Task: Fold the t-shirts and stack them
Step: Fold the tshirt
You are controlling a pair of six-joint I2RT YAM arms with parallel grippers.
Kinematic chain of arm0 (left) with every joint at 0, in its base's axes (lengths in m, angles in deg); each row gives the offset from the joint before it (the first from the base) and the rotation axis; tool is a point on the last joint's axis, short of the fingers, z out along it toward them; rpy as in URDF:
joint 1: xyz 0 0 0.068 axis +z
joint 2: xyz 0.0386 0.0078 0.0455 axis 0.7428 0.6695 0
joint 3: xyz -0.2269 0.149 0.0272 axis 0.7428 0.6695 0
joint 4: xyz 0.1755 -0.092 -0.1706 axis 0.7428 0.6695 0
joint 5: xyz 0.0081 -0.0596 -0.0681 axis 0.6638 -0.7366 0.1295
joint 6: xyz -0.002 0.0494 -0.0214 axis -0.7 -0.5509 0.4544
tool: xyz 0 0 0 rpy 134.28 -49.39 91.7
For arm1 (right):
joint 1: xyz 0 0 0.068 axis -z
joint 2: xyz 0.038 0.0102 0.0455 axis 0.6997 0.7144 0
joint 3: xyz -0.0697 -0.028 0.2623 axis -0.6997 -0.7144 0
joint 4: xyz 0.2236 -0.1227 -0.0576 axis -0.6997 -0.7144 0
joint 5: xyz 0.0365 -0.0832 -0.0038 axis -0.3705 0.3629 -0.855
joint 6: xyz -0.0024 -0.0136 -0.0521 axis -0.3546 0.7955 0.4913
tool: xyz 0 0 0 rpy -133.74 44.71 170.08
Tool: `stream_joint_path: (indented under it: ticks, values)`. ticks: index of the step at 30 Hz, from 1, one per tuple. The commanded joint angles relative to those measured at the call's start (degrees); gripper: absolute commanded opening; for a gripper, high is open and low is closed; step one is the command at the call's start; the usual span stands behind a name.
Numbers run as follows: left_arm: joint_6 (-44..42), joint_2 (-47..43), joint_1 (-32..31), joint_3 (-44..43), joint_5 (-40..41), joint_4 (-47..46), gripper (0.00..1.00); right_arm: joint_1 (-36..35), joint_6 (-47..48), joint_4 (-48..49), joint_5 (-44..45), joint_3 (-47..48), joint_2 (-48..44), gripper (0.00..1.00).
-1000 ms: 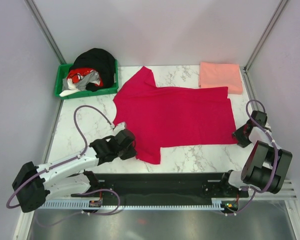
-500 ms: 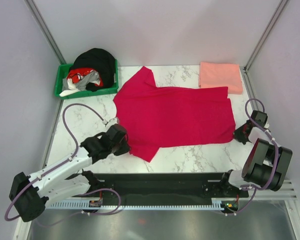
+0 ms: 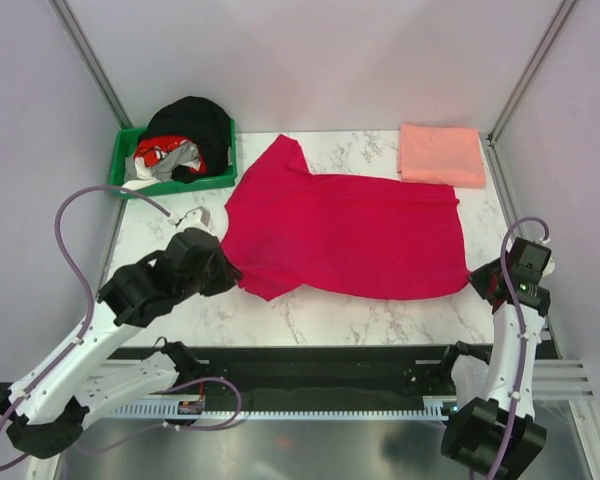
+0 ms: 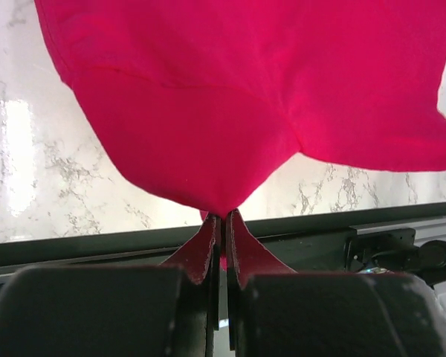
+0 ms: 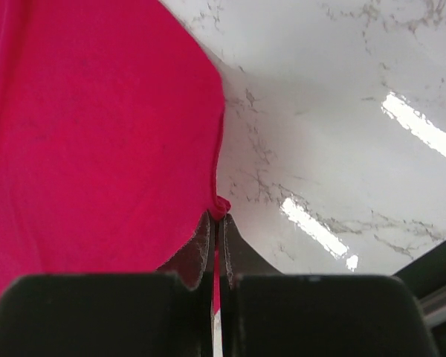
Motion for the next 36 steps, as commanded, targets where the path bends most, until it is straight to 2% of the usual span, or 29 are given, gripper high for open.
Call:
stream_joint_path:
  ticks: [1,4,7,14,16,17,20,21,22,23,24,25,26,29,32,35,36]
  values:
    - [-5.73,3.1,0.37,-5.5,4.1,4.01,0.02,0.15,-0.63,-3.84,-2.4,3.29,2.56,0.0]
    - [-11.0,11.51,2.99,-8.67,2.27,2.44,0.02,-0.46,0.26,-2.52,-2.41,5.84,4.15,0.0]
    - [-14.0,15.93,5.63,-10.87,-0.45,-0.27,0.02,-1.95,-0.01,-1.38,-0.74,8.56,7.22,0.0]
    - [-20.68,27.0,18.54,-14.73,-8.18,-8.01,0.02,-8.36,-2.81,4.68,3.64,11.56,17.94,0.0]
    - [-22.7,33.39,22.14,-20.24,-10.21,-9.77,0.02,-8.81,-3.61,7.05,5.49,13.57,23.37,0.0]
    - [-23.49,35.96,23.3,-20.28,-10.92,-9.79,0.02,-8.81,-3.79,8.02,6.03,14.54,25.58,0.0]
    - [-26.83,50.09,27.42,-30.27,-15.91,-10.14,0.02,-9.07,-4.23,10.31,6.91,20.16,35.77,0.0]
    - [-27.45,53.52,28.31,-36.21,-16.98,-9.09,0.02,-9.43,-3.79,10.75,6.3,21.74,38.06,0.0]
    - [-28.59,56.69,28.84,-38.88,-17.94,-8.47,0.09,-9.69,-3.35,10.93,5.77,24.72,42.26,0.0]
    - [-29.29,63.42,29.89,-41.69,-21.52,-6.99,0.63,-10.48,-2.56,10.93,4.64,26.14,44.22,0.05]
    - [-29.56,65.84,30.25,-46.68,-22.69,-4.28,0.89,-10.83,-0.82,10.67,4.19,27.54,45.89,0.42]
    - [-29.65,67.69,30.43,-48.04,-23.14,-3.55,0.99,-11.27,0.24,10.41,2.62,29.39,47.91,0.64]
    - [-29.48,68.32,30.43,-48.57,-22.27,-3.37,1.0,-11.62,1.47,10.23,2.34,30.1,48.45,0.97]
    - [-28.07,65.61,30.52,-45.51,-19.02,-4.77,1.0,-11.63,2.72,8.29,5.14,29.85,47.15,0.98]
    - [-27.28,58.77,30.52,-39.37,-15.33,-6.7,1.0,-11.45,1.66,8.64,7.52,24.94,39.95,0.98]
    - [-26.05,49.37,30.52,-28.75,-12.78,-11.16,1.0,-10.14,1.66,9.09,8.14,19.49,33.0,0.98]
    - [-24.83,44.12,30.52,-21.93,-12.51,-12.58,1.0,-9.35,1.57,9.09,7.36,18.17,31.68,0.98]
